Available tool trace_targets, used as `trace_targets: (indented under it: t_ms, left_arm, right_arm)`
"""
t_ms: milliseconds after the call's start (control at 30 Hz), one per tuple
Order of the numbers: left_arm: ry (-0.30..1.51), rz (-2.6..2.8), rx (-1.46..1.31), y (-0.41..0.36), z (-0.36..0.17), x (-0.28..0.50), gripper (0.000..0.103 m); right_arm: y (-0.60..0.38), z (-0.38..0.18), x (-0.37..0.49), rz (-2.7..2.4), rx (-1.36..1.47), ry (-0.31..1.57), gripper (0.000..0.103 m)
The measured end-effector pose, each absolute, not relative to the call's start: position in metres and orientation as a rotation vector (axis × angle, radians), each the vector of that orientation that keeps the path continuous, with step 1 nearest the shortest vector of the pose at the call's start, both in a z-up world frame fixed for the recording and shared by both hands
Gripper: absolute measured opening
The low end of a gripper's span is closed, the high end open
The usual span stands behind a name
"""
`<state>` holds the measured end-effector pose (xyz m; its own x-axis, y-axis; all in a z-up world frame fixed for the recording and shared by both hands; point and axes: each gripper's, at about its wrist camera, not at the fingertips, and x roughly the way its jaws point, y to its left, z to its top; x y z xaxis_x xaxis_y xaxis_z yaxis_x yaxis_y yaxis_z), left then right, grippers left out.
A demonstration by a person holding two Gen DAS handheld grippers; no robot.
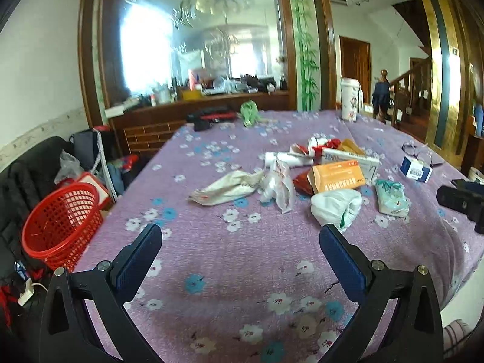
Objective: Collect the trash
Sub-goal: 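Move both tools toward the cluttered table items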
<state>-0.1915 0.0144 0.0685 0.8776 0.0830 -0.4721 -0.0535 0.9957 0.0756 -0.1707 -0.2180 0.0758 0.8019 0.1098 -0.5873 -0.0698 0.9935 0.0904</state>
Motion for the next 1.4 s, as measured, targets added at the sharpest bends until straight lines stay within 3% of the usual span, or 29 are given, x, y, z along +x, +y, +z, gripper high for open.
trace_targets:
  t_ms: [1400]
  left_arm:
    - [0.530, 0.050, 0.115, 0.006, 0.055, -0.194, 0.103]
  right_arm:
    - [-0.212, 0.061, -0.162, -0.003, -0.026, 0.702, 0.094]
